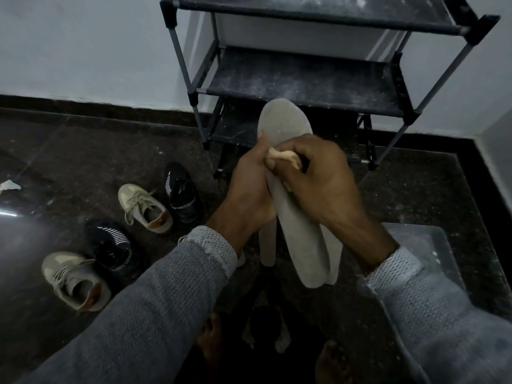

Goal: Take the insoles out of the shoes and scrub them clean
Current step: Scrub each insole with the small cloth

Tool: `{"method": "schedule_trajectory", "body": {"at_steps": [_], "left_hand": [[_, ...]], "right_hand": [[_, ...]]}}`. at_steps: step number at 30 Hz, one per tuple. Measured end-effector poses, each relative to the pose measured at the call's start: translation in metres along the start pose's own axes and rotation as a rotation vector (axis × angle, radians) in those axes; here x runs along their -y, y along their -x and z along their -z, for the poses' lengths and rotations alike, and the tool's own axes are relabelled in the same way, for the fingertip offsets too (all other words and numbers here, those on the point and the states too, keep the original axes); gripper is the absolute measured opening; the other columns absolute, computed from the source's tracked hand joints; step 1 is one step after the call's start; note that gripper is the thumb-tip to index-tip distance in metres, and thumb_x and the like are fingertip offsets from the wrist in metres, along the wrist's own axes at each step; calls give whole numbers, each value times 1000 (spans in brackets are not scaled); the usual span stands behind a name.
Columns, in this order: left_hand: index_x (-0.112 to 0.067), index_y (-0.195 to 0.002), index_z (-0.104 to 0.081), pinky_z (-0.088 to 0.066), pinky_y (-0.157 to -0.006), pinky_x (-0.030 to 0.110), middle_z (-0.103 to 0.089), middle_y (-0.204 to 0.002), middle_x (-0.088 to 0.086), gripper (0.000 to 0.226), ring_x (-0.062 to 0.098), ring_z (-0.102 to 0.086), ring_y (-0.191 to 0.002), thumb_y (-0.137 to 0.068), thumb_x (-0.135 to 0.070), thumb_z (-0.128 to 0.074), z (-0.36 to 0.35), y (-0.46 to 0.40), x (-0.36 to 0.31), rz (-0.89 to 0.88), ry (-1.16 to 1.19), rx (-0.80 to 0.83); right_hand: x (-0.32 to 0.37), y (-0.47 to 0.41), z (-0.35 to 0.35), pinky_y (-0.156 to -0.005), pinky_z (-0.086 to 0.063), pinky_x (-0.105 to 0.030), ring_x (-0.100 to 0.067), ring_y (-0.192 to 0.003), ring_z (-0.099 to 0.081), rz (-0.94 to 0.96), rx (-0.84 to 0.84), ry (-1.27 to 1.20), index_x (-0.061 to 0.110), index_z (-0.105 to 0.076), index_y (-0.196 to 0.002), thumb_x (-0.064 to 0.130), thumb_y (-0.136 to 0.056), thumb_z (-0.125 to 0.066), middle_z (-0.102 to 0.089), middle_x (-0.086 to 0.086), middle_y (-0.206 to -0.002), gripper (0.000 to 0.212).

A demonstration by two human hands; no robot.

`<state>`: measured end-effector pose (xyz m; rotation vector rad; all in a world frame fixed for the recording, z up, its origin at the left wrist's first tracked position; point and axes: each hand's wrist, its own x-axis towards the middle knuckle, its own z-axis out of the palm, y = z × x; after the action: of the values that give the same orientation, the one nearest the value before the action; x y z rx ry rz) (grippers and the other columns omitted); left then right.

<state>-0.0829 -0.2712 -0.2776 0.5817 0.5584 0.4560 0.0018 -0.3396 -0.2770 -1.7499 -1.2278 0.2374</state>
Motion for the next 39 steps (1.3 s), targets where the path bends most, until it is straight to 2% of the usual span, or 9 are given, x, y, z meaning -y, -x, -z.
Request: {"method": "schedule_trajectory", "body": {"at_steps": [7, 13, 16, 20, 24, 26, 28, 33, 39], "left_hand": [[-7, -128, -53, -52, -90, 40, -64, -118, 15, 50, 27, -64, -100, -103, -42, -28, -2, 3, 4, 15, -53, 24], [-3, -140, -42, -52, -91, 36, -57, -128, 18, 58, 28, -60, -107, -102, -43, -29, -1, 1, 2, -2, -13, -14], [-2, -137, -46, -49, -94, 37, -58, -125, 19, 56, 27, -61, -105, -102, -43, -29, 0, 2, 2, 1, -39, -4], [-8, -121, -59, -52, -90, 38, -67, -114, 14, 49, 25, -66, -98, -103, -42, -29, -1, 2, 5, 2, -66, 27], [-3, -134, -49, -53, -91, 36, -59, -127, 18, 56, 27, -62, -108, -102, -45, -27, -1, 1, 4, 25, -42, 20], [-1, -134, -49, -56, -86, 34, -64, -117, 17, 59, 25, -66, -102, -102, -46, -28, 3, -1, 1, 13, -17, 6], [-2, -136, -47, -57, -84, 34, -65, -113, 16, 60, 25, -66, -98, -101, -47, -29, 4, 0, -1, 11, -8, 5], [-6, -137, -47, -54, -90, 39, -60, -126, 16, 57, 27, -63, -106, -102, -46, -26, 0, 2, 4, 20, -52, 39], [-6, -127, -54, -50, -95, 40, -64, -120, 16, 53, 27, -64, -103, -102, -44, -27, 1, 0, 2, -5, -44, 36]], "right_hand": [[-22, -13, 20, -64, -54, -35, -9, -66, -61, -100, -236, 37, 15, -72, -86, 31, -89, -65, -65, 5, -72, 17], [0, 0, -3, -71, -46, -9, 3, -78, -58, 18, -31, 17, 16, -72, -93, 19, -87, -68, -57, 18, -82, 7], [-2, -5, 3, -67, -47, -12, 0, -75, -59, -11, -84, 36, 16, -73, -91, 23, -88, -68, -57, 19, -78, 8], [-21, -13, 21, -67, -55, -35, -10, -69, -62, -111, -239, 44, 17, -71, -86, 28, -90, -66, -66, 3, -75, 13], [-6, 0, 5, -71, -51, -17, -2, -78, -60, -70, -137, -4, 18, -72, -92, 24, -89, -68, -61, 14, -83, 8], [6, 8, -7, -72, -47, -12, -2, -80, -60, -3, -23, -20, 16, -73, -93, 16, -87, -68, -62, 13, -84, 7], [5, 7, -6, -72, -47, -13, -4, -80, -60, -1, 16, -12, 15, -73, -91, 17, -86, -69, -64, 9, -84, 7], [-25, -7, 16, -68, -55, -39, -11, -72, -63, -128, -219, 10, 15, -72, -86, 29, -89, -66, -67, 3, -78, 16], [-29, -12, 13, -62, -55, -31, -10, -70, -63, -187, -213, -121, 13, -70, -83, 25, -88, -69, -67, 1, -75, 13]]}}
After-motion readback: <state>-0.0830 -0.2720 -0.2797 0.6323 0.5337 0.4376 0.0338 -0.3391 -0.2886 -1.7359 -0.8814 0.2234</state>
